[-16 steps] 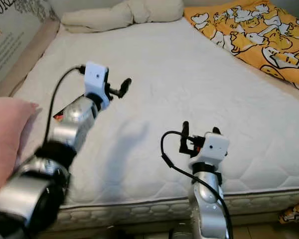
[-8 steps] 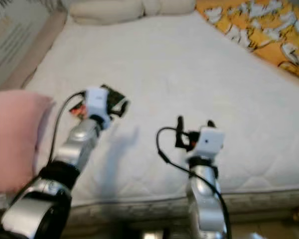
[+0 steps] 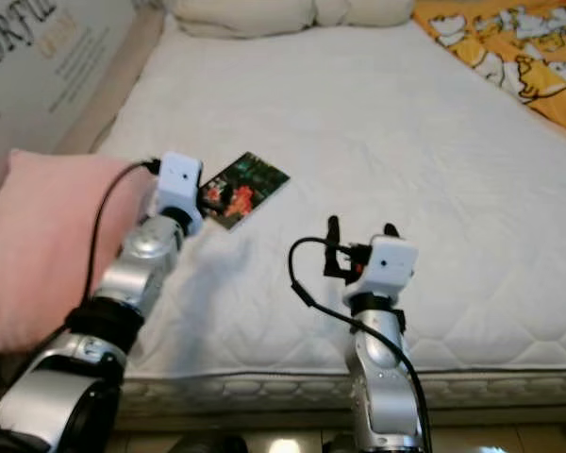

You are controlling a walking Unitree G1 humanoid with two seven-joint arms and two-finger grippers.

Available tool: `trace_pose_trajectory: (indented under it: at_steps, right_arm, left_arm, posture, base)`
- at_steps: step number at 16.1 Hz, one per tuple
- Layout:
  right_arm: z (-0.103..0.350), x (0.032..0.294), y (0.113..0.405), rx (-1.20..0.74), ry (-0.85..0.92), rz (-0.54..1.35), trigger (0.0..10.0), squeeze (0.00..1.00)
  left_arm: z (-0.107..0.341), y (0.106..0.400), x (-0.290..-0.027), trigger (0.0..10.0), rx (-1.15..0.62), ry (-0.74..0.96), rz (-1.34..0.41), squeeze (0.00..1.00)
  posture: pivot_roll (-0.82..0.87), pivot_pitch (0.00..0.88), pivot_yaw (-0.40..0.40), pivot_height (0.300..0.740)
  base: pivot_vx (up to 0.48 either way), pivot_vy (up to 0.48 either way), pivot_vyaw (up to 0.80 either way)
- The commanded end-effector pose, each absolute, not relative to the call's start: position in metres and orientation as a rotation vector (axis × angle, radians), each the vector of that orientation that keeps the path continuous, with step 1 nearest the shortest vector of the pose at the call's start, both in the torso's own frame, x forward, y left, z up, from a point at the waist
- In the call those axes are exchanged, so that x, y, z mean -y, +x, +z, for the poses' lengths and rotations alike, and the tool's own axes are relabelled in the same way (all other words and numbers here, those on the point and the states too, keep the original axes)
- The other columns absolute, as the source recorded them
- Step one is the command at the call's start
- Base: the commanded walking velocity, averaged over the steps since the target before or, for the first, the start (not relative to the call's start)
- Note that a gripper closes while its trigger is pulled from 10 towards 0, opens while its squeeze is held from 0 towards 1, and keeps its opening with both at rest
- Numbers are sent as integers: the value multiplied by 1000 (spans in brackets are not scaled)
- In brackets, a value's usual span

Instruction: Clean up the room

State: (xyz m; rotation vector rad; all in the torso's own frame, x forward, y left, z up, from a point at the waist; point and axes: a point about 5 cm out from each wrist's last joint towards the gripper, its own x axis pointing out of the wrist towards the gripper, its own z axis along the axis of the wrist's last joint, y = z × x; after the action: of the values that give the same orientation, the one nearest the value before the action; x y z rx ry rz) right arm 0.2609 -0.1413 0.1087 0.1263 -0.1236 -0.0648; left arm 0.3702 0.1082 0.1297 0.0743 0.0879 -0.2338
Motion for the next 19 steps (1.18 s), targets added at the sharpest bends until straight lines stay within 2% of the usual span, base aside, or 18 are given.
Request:
trace_pose_trajectory:
  at_steps: [1,3,4,5,8,12,16,19]
  right_arm:
    - [105,144,258,108,134,-76,10000,0]
    - [105,144,257,103,131,-67,10000,0]
    - [104,144,256,100,128,-62,10000,0]
    - [104,144,255,99,128,-61,10000,0]
    - [102,141,255,94,130,-48,10000,0]
    - [101,137,248,90,135,-45,10000,0]
    - [101,130,224,75,129,-45,10000,0]
    - [107,123,203,96,77,26,10000,0]
  left_arm:
    - [135,375,-111,10000,-89,32,-214,0]
    - [139,379,-112,10000,-69,61,-205,0]
    - [148,382,-106,10000,-31,173,-231,0]
    - [148,383,-104,10000,-35,178,-238,0]
    - [171,398,-98,10000,-2,111,-262,0]
    - [197,410,-98,10000,35,134,-257,0]
    - [196,413,-93,10000,-32,98,-243,0]
    - [194,415,-100,10000,-68,56,-179,0]
  posture:
    - [-132,77,87,740]
    - [-133,86,76,740]
    - [-135,88,75,740]
    - [-135,88,75,740]
    - [-139,82,74,740]
    - [-171,87,87,740]
    - [-249,152,103,740]
    - [-311,194,105,740]
  base:
    - [289,349,0]
    - [281,390,0]
    - [0,0,0]
    - [0,0,0]
    - [0,0,0]
    - [0,0,0]
    - [0,0,0]
    - [0,0,0]
